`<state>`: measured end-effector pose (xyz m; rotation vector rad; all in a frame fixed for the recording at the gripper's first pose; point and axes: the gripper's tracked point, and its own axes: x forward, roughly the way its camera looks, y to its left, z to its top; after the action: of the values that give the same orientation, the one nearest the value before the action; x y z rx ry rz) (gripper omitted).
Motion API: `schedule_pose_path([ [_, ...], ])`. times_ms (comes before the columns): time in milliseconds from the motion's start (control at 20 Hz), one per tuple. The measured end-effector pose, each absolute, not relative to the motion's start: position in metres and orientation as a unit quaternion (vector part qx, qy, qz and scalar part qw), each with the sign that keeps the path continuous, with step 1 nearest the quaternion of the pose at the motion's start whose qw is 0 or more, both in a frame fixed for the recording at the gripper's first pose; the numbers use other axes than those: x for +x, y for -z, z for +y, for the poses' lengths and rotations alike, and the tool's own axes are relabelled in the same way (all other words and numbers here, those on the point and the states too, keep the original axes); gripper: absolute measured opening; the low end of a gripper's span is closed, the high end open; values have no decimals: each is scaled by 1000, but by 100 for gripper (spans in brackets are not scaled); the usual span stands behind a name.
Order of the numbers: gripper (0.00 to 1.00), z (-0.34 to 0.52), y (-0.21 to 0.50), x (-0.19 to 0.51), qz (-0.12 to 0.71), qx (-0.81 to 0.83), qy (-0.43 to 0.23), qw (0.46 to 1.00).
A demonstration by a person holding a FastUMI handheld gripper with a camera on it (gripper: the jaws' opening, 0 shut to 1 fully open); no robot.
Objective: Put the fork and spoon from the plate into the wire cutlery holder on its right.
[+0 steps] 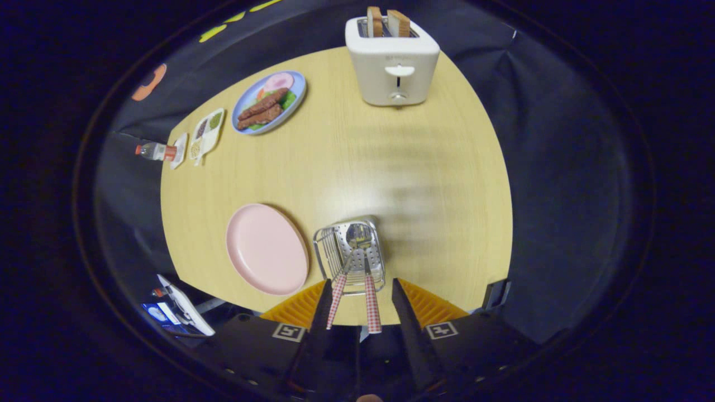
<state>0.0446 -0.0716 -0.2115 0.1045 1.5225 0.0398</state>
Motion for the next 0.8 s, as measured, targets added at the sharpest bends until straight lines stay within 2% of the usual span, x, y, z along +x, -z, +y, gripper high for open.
schedule_pose_path([
  [100, 80, -65, 196, 57, 646, 34, -29, 762],
  [300, 93, -44, 161, 78, 543, 32, -57, 837],
  [550, 94, -12, 100, 88, 392, 38, -97, 914],
  [800, 93, -10, 47, 79, 262, 47, -86, 960],
])
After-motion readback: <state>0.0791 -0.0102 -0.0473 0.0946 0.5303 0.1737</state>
